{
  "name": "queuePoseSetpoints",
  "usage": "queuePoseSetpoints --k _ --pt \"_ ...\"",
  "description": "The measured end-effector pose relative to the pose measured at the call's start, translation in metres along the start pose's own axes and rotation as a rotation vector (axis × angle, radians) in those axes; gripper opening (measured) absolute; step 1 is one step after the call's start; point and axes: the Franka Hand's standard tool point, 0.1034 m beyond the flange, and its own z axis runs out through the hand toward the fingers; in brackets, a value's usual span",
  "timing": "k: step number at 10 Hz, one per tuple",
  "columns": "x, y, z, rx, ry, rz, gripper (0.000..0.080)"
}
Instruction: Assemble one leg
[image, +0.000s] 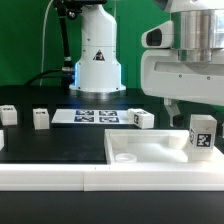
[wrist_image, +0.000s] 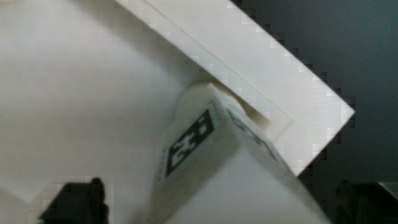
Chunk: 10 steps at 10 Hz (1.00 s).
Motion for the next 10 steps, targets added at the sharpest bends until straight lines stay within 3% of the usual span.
queuePoseSetpoints --k 5,8,10 --pt "-0.005 -0.0018 0.0045 -0.019 0.004 -0.431 0.0649" --pt "-0.0048 -0.0017 0.0028 -0.082 0.029 -0.649 0.0649" --pt "-0.0013 -0.0017 0.0015 -0.086 0.038 -0.755 0.0649"
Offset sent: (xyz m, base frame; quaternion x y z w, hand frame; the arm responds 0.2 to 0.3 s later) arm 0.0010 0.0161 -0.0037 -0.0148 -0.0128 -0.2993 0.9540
